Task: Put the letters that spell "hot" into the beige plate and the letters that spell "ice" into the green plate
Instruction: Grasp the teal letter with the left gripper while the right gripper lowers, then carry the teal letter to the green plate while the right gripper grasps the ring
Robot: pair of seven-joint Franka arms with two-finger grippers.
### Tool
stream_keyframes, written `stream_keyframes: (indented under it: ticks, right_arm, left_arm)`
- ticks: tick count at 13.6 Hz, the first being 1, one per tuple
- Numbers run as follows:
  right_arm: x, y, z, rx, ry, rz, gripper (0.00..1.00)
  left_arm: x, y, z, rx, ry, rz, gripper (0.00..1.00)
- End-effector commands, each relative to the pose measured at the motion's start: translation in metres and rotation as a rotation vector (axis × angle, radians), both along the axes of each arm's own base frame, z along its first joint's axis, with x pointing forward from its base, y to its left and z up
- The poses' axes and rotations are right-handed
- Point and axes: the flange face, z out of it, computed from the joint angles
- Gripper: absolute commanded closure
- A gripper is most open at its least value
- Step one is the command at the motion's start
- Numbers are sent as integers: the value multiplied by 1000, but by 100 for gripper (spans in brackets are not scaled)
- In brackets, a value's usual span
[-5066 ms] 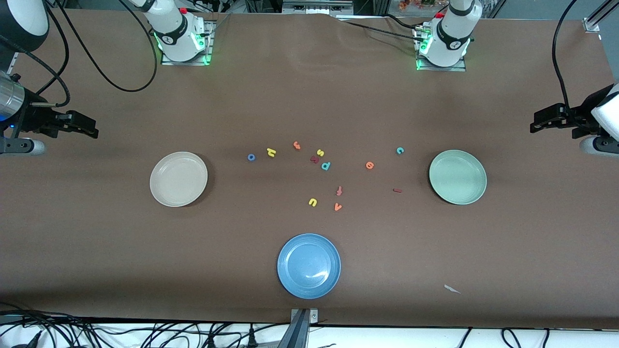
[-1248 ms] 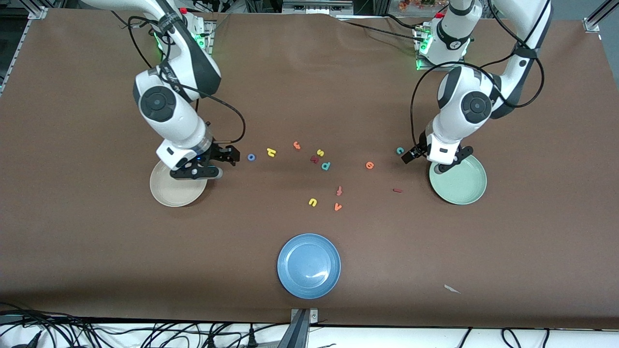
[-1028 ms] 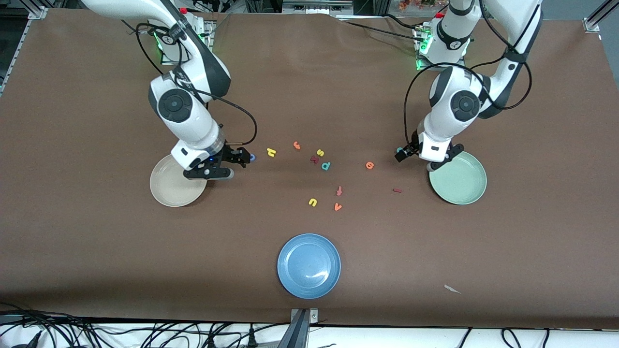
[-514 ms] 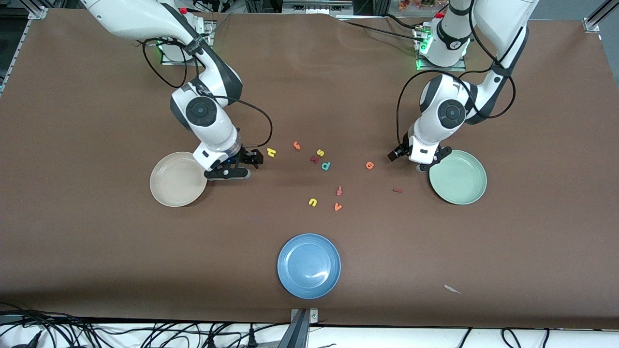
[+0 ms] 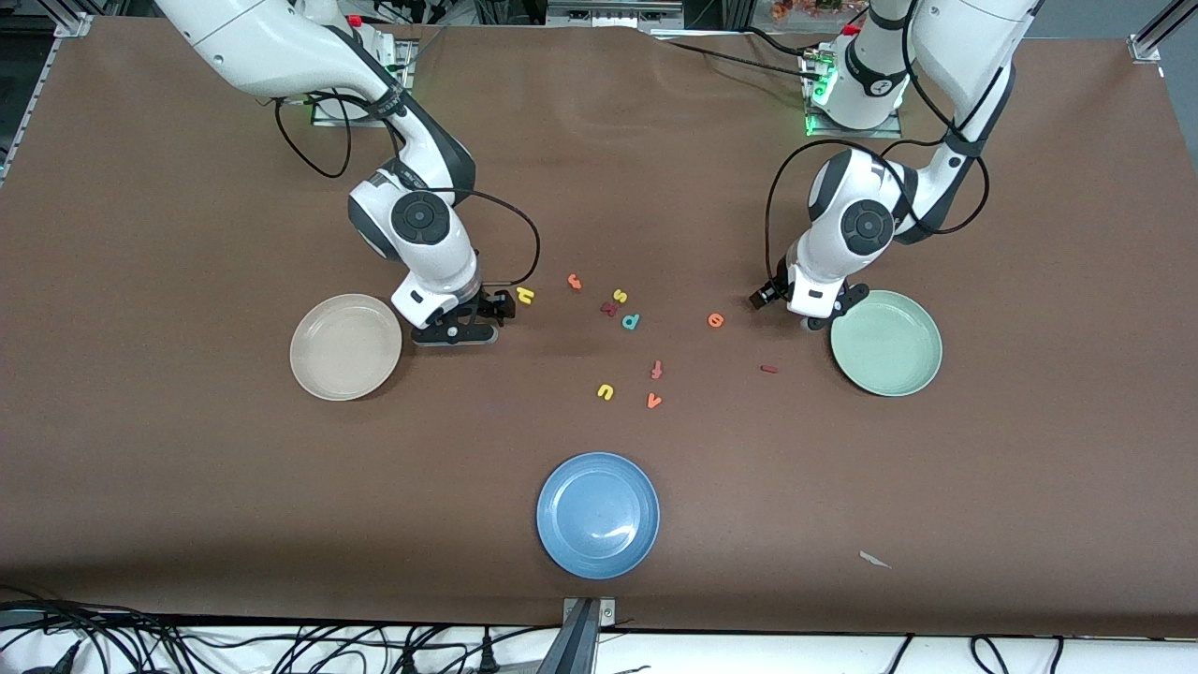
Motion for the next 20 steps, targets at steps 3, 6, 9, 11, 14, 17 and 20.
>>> stream_keyframes:
  ticks: [3,6,9,11,14,17,20]
  right_arm:
    - [-25,2,-20,50,-15,-10,0]
    - [-28,2,-22,46,-8,-8,0]
    - [-38,-3,-32,33,15,-4,1]
    - [-39,-4,-34,28,16,2,2]
    - [-41,-5,-38,24,23,5,13]
    - [-42,-5,-38,21,20,12,29]
    - [-42,-5,-39,19,19,16,41]
  left_arm:
    - [-2,-1,-8,-7,-8,7,37]
    - [-2,-1,-8,-7,-9,8,56]
    - [-2,-1,-8,-8,-9,3,68]
    - [2,-1,-3,-11,-20,3,73]
    - [9,-1,7,-14,-41,-4,85]
    - [27,4,42,-24,-102,3,88]
    - [56,29,103,-15,-54,-32,88]
